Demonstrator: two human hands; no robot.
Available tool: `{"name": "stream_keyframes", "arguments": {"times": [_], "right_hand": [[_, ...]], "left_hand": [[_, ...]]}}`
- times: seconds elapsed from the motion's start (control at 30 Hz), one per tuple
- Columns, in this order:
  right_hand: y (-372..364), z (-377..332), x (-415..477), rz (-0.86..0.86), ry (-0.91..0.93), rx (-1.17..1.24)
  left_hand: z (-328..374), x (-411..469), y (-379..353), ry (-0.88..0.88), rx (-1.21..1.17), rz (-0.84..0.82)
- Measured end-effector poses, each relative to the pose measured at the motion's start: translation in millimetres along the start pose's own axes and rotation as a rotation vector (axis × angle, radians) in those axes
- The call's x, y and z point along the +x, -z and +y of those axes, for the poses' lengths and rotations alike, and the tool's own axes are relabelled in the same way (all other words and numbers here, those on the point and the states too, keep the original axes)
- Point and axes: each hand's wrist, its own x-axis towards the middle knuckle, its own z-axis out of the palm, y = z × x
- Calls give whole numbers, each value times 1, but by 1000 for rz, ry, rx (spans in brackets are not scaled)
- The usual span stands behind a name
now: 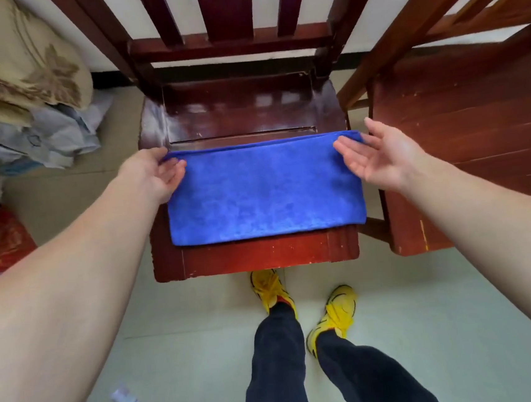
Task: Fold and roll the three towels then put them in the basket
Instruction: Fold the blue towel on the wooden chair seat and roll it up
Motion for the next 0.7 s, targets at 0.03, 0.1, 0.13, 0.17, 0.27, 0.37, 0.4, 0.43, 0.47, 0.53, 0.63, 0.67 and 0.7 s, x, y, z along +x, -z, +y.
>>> {"name": "stream_keyframes", "arguments": {"times": [0.03,0.1,0.13,0.17,0.27,0.37,0.4,0.43,0.47,0.53,0.63,0.67,0.7], "right_hand": [[-2,0,0,37,34,-26],[-12,4,0,174,157,-122],[-18,10,-3,225,232,-186],[-26,18,-7,239,276,-244],[-58,56,-14,63,140,-380],[-63,90,-9,-152,-135,-573],[-52,93,-5,-151,-171,-594],[-34,92,-2,-109,-172,-596],[-12,89,0,-45,-151,-586],[32,79,-2,107,-94,-546],[73,73,-11,314,-16,-600],[78,73,-12,386,49,-662],[79,73,-12,458,143,-750]], "left_hand": [[0,1,-3,-53,29,25],[3,5,-10,-245,152,158],[-1,3,-11,-381,223,217],[-6,-1,-13,-480,279,211],[-37,-14,-21,-408,454,-35],[-64,-9,-5,-164,583,-126],[-67,-5,7,-131,571,-92],[-69,0,22,-119,543,-50],[-71,3,37,-124,528,-12],[-75,7,63,-161,553,41],[-86,8,86,-187,627,122],[-90,6,89,-218,668,171],[-93,4,90,-301,736,227]]}}
